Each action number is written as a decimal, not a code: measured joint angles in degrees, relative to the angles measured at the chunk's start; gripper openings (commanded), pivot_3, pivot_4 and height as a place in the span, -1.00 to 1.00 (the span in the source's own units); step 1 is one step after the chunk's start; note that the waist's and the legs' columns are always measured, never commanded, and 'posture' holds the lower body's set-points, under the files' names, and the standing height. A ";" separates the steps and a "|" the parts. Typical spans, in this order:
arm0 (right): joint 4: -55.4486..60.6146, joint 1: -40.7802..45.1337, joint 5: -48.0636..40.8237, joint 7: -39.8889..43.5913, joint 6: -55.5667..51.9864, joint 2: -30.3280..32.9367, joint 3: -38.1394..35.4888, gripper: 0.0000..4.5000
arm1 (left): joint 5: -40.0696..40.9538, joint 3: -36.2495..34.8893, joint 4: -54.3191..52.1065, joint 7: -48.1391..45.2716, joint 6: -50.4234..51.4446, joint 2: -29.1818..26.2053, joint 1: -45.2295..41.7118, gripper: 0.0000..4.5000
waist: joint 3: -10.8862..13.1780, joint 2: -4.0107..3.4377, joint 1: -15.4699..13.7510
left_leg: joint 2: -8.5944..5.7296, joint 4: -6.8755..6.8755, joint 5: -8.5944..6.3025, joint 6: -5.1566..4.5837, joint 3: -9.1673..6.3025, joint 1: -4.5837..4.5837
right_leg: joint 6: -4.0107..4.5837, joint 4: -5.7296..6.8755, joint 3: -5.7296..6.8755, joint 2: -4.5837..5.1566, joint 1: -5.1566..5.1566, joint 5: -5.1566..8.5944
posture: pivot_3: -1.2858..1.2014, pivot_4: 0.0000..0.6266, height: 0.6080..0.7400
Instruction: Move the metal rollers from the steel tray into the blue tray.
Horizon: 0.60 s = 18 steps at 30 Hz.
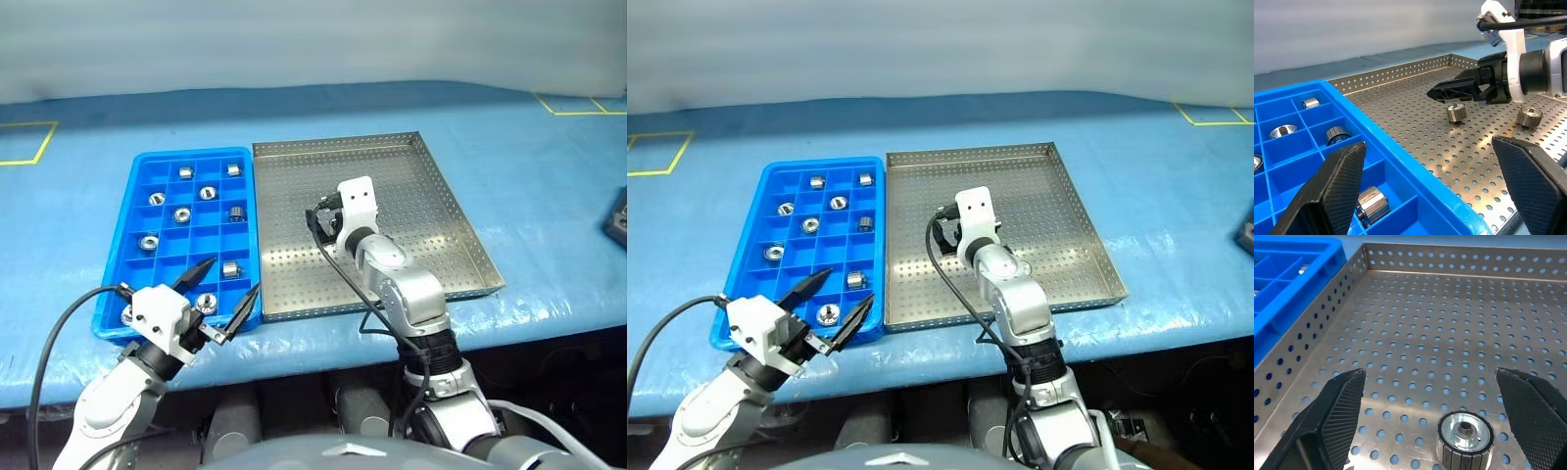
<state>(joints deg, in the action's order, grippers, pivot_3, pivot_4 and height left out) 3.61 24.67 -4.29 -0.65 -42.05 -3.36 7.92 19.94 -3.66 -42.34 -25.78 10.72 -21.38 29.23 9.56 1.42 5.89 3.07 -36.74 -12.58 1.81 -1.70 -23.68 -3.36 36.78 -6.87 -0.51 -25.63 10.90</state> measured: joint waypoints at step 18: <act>-5.87 -0.59 2.14 -6.71 0.10 -5.32 -2.66 -0.14 | -1.35 0.81 0.00 0.71 -0.12 0.97 0.90 1.00 | 0.01 -0.03 0.28 | 0.00 -0.02 0.00 -0.01 -0.03 0.00 | 0.00 0.00 0.03 0.01 0.02 0.00 | 0.07 -0.52 1.00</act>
<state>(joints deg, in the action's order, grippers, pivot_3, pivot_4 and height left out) -2.26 24.08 -2.15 -7.36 -41.95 -8.67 5.26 18.59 -2.85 -42.34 -25.08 10.60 -20.42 30.13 9.57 1.39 6.17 3.07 -36.75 -12.58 1.80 -1.73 -23.67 -3.36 36.78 -6.85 -0.50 -25.62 10.90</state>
